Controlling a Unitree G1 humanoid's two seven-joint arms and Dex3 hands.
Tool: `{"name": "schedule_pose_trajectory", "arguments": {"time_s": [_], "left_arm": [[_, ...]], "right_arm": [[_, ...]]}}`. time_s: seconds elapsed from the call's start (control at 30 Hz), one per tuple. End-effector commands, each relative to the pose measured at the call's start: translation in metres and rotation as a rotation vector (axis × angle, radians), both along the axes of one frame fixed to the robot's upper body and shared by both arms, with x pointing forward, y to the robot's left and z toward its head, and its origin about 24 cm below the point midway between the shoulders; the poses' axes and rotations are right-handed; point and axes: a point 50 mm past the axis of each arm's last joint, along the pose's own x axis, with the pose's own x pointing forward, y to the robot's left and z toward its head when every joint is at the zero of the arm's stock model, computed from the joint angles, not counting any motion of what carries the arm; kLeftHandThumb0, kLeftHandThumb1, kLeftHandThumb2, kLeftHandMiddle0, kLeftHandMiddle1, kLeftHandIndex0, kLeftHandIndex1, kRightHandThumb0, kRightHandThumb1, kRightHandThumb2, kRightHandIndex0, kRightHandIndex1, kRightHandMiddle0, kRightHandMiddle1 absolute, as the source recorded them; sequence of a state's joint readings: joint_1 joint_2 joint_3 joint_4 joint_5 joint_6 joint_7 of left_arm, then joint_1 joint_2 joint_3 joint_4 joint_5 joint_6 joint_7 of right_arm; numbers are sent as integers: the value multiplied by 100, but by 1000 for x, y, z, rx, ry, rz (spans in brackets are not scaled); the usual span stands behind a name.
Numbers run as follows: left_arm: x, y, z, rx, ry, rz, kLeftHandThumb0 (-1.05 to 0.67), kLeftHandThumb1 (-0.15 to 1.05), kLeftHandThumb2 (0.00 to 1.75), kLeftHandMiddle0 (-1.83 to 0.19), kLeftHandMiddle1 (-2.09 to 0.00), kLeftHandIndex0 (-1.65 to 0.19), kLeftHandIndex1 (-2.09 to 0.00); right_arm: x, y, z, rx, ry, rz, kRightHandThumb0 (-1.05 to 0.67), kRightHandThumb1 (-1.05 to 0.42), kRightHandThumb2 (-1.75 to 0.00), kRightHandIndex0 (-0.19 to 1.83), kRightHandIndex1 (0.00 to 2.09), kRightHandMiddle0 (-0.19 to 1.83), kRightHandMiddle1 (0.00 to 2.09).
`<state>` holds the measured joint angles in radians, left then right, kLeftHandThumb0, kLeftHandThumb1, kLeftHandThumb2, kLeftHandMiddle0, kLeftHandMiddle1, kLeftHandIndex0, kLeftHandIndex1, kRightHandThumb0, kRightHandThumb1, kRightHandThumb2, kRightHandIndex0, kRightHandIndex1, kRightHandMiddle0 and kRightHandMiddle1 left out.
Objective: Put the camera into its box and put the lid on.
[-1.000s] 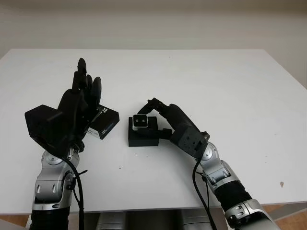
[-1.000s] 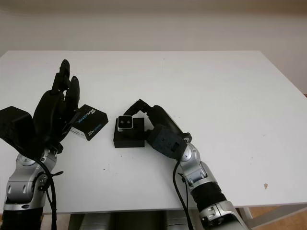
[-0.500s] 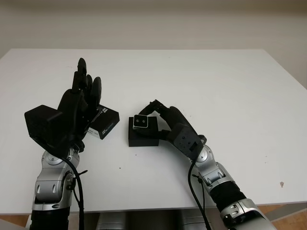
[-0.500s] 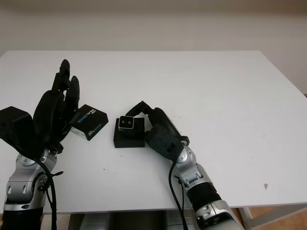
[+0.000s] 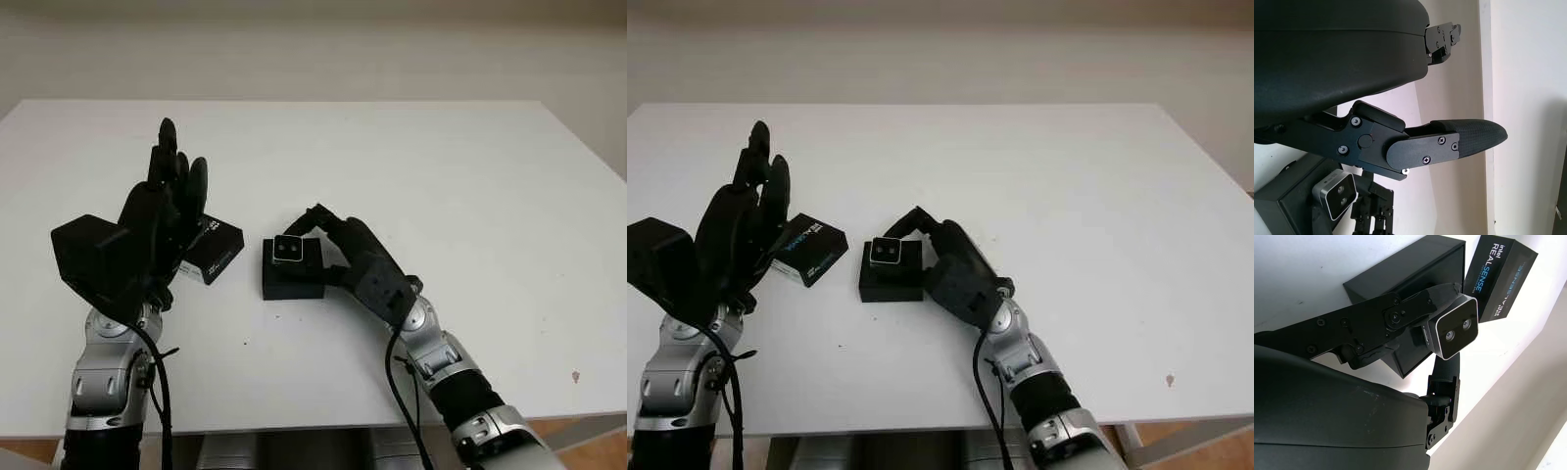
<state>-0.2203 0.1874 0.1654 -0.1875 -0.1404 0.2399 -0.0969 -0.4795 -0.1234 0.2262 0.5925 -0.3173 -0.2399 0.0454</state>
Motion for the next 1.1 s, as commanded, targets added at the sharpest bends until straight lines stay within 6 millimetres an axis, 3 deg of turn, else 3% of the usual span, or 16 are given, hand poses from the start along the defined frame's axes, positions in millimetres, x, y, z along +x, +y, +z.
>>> {"name": "schedule_pose_trajectory", "arguments": {"time_s": [0.0, 0.47, 1.07], "left_arm": [[-2, -1, 1, -4, -12, -3, -77, 105, 57, 19, 0, 19, 0], [0, -3, 2, -4, -16, -7, -76, 105, 59, 19, 0, 19, 0], [-1, -4, 2, -5, -18, -3, -76, 105, 58, 19, 0, 19, 0]], "right_arm": [[4, 0, 13, -12, -47, 15, -47, -101, -5, 21, 5, 32, 168], [6, -3, 19, -45, -44, 37, -45, -100, -5, 21, 6, 35, 173], [4, -4, 9, -75, 10, 41, -46, -101, -6, 21, 5, 33, 171]]}}
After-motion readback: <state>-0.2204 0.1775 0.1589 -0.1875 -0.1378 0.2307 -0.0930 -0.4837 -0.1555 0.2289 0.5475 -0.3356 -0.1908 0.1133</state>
